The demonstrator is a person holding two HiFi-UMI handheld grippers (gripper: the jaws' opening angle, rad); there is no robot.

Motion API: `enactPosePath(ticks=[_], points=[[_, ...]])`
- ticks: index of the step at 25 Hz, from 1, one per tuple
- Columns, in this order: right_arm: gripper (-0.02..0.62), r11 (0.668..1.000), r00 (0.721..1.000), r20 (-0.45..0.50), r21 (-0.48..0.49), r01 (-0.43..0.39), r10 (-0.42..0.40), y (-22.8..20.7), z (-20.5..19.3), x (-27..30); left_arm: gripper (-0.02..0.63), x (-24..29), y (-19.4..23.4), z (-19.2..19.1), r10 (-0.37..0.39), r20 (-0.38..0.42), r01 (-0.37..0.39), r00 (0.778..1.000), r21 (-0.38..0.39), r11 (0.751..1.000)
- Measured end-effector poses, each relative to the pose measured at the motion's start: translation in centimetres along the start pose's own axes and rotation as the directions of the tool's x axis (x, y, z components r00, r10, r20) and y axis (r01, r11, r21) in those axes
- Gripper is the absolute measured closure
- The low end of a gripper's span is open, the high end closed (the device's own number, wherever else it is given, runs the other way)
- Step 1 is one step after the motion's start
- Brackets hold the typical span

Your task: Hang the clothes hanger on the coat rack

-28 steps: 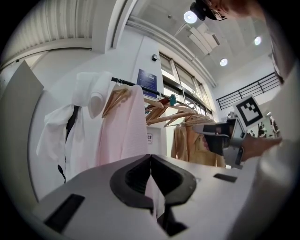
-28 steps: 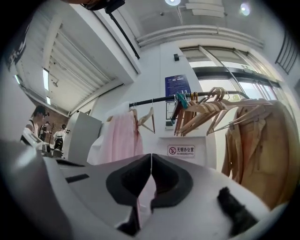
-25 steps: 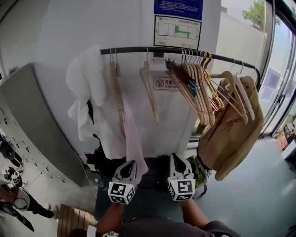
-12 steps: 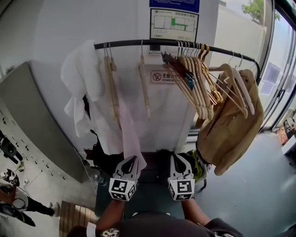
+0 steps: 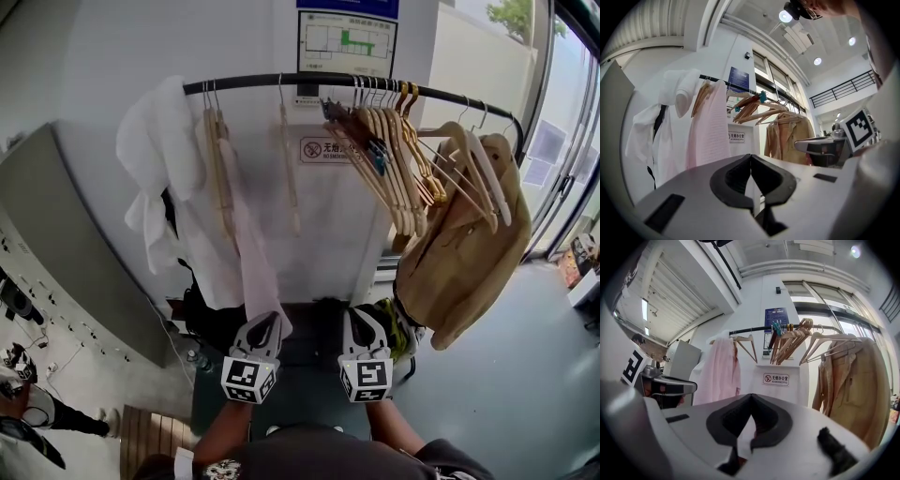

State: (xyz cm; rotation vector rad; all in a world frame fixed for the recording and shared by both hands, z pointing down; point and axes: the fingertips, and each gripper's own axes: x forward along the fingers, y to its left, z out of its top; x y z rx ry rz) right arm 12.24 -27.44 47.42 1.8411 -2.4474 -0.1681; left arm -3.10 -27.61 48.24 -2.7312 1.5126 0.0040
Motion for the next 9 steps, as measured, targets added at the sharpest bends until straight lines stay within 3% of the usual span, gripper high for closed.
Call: enactPosePath(ticks=[9], points=[[0.58,0.999,0.999,-0.04,0.035,0.015,-0.013,-0.53,-0.52,0.1,0.597,0.7,-0.86,-0.07,-0.022,-0.003,0.022,1.0,0.006,1.0]])
